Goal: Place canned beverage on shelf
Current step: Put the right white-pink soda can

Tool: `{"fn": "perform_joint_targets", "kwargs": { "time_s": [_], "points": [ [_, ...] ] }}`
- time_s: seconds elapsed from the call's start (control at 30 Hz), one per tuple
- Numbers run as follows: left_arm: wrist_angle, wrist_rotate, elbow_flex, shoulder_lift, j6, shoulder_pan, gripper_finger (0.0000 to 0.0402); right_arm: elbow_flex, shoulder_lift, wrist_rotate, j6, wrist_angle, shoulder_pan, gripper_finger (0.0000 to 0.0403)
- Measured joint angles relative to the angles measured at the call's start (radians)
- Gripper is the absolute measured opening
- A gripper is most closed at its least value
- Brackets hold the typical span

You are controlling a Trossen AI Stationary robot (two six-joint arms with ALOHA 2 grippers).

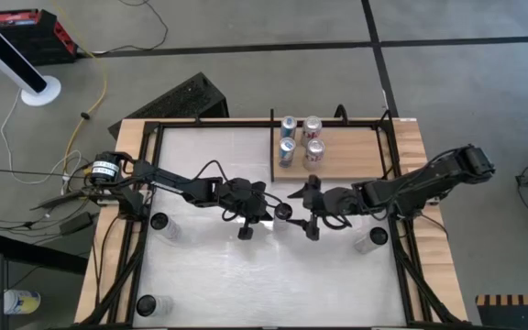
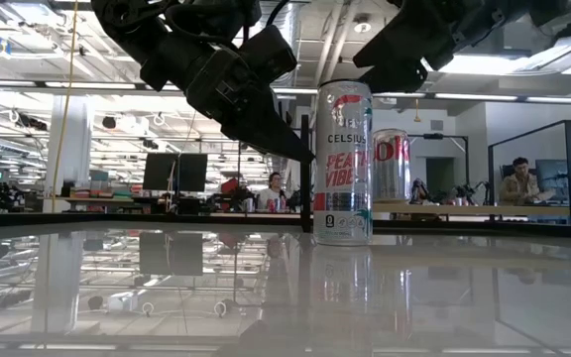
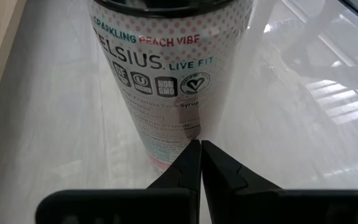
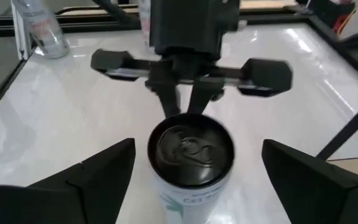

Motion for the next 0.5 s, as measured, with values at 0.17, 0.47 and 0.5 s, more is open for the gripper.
{"fn": "perform_joint_targets", "kwargs": {
  "time_s": [0.17,0.47,0.5],
  "points": [
    [0.0,0.0,0.0,0.0,0.0,0.0,0.0,-0.002,0.057,-0.017,0.006,0.019,-0.007,0.0388],
    [-0.005,-0.001,0.0,0.0,0.009,0.0,0.0,-0.001,0.093,-0.018,-0.015,0.057,-0.019,0.0385],
    [-0.005,-0.002,0.0,0.0,0.009,0.0,0.0,-0.001,0.093,-0.018,-0.015,0.067,-0.019,0.0382]
  ]
}}
